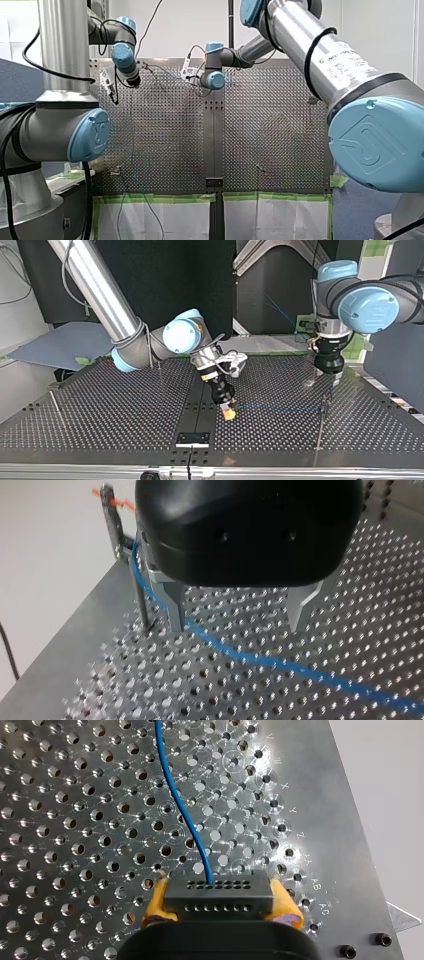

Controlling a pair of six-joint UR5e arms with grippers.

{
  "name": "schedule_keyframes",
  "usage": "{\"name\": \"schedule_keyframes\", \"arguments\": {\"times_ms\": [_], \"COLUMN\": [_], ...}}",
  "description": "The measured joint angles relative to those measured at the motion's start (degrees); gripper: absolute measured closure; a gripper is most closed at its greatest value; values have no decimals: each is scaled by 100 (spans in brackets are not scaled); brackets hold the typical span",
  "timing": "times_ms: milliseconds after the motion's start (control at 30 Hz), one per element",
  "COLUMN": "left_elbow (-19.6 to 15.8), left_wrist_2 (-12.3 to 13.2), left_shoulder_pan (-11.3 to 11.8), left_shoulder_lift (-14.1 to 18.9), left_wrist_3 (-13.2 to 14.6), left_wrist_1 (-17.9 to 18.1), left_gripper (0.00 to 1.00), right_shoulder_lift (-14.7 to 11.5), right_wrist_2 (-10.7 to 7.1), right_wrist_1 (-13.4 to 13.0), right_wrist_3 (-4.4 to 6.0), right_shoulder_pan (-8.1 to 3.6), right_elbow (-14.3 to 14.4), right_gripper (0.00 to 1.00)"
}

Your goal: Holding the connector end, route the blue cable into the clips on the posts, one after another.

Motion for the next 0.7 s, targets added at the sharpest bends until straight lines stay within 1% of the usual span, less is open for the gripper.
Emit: {"name": "schedule_keyframes", "arguments": {"times_ms": [300, 467, 533, 700], "left_elbow": [-28, -31, -31, -31], "left_wrist_2": [9, 0, 4, 40], "left_shoulder_pan": [-250, -350, -369, -378], "left_shoulder_lift": [369, 508, 576, 791], "left_wrist_3": [38, 205, 264, 507], "left_wrist_1": [-535, -775, -783, -661], "left_gripper": [0, 0, 0, 0], "right_shoulder_lift": [-2, -2, -1, 1], "right_wrist_2": [0, -1, -1, 0], "right_wrist_1": [3, 9, 16, 36], "right_wrist_3": [0, 0, 0, 0], "right_shoulder_pan": [-1, -1, -2, -1], "right_elbow": [0, 0, 0, 0], "right_gripper": [100, 100, 100, 100]}}
